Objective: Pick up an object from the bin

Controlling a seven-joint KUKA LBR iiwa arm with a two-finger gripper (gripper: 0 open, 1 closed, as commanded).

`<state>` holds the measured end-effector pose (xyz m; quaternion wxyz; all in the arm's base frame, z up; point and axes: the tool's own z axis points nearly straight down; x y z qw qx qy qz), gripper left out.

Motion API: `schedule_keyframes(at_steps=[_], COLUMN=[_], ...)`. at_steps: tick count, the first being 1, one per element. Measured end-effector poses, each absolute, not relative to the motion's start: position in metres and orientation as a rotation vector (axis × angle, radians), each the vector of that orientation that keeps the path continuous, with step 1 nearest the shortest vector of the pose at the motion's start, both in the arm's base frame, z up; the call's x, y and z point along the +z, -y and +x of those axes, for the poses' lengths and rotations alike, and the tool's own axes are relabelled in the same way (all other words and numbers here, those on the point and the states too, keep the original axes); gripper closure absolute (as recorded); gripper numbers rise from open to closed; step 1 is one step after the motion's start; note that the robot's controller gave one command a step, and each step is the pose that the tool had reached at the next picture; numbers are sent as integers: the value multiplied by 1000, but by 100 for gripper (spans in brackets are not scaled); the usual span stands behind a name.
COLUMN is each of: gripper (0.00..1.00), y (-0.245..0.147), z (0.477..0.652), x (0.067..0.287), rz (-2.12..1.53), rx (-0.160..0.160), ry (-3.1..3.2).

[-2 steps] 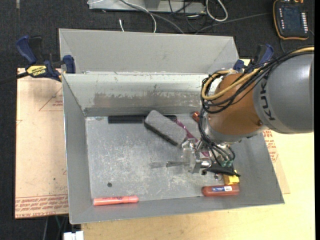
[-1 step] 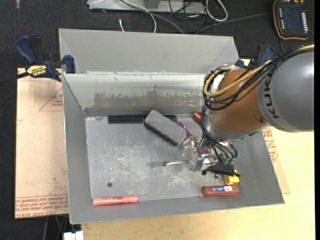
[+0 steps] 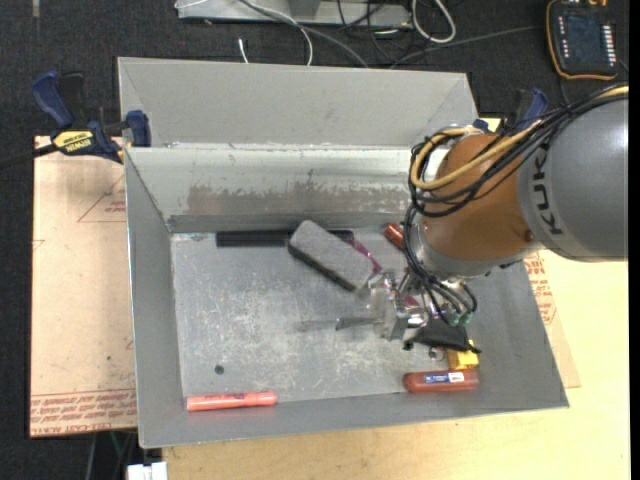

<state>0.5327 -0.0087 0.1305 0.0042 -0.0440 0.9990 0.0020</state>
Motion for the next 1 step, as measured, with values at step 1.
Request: schedule_keyframes(at_steps=[1], gripper=[100], y=[8], z=[532], x=[160], rz=[-139], rx=[7], ry=[-3132])
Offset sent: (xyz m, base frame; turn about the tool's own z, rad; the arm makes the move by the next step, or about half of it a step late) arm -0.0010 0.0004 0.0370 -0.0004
